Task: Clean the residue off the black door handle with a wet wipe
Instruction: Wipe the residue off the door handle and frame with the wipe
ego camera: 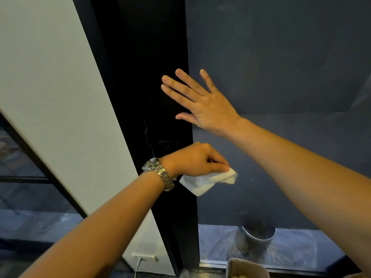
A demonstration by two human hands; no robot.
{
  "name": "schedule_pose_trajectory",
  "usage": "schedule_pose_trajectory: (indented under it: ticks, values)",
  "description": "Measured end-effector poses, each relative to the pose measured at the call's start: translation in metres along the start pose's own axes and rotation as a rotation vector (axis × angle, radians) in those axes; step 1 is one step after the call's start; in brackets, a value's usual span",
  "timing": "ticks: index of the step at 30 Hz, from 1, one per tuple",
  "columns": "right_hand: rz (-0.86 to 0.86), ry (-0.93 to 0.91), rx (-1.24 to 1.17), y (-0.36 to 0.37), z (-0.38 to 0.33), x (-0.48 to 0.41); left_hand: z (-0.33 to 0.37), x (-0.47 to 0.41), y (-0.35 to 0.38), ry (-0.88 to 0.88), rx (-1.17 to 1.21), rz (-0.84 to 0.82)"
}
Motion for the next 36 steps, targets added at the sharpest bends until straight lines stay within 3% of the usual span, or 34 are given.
schedule_pose_trajectory:
  ticks: [4,9,13,15,21,28,33,36]
  values:
    - [-0.004,0.002,-0.007,-0.001,0.002,0.002,-0.001,0.006,0.005,0.049,-0.046,-0.011]
    - [-0.012,0.011,0.002,-0.002,0.000,0.001,0.005,0.002,-0.008,0.060,-0.086,0.142]
    - [-0.020,0.009,-0.012,-0.003,-0.001,0.000,0.021,-0.011,0.015,0.060,-0.260,0.047]
    - [-0.019,0.008,-0.009,-0.003,0.000,0.001,0.019,-0.004,0.008,0.075,-0.228,0.036]
    - [-0.028,0.013,-0.023,-0.003,-0.002,-0.001,0.000,0.012,-0.032,0.011,-0.160,0.225]
    - [-0.048,0.017,-0.044,-0.002,0.000,0.001,0.009,0.004,0.018,0.046,-0.247,-0.016]
    - [-0.056,0.018,-0.044,-0.001,0.000,0.001,-0.036,0.022,-0.005,-0.072,-0.171,0.012]
    - [-0.051,0.018,-0.046,0.000,-0.002,-0.001,-0.014,0.016,0.004,-0.012,-0.205,0.051]
Point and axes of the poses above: each hand's wrist, its own x-axis away from the middle knuckle, its own y-axis out of the palm, z = x × y, the point moved 10 cm from there along -x, towards the middle knuckle, and after that the axes turned 11 degrees about -x, right-handed, at the moved point
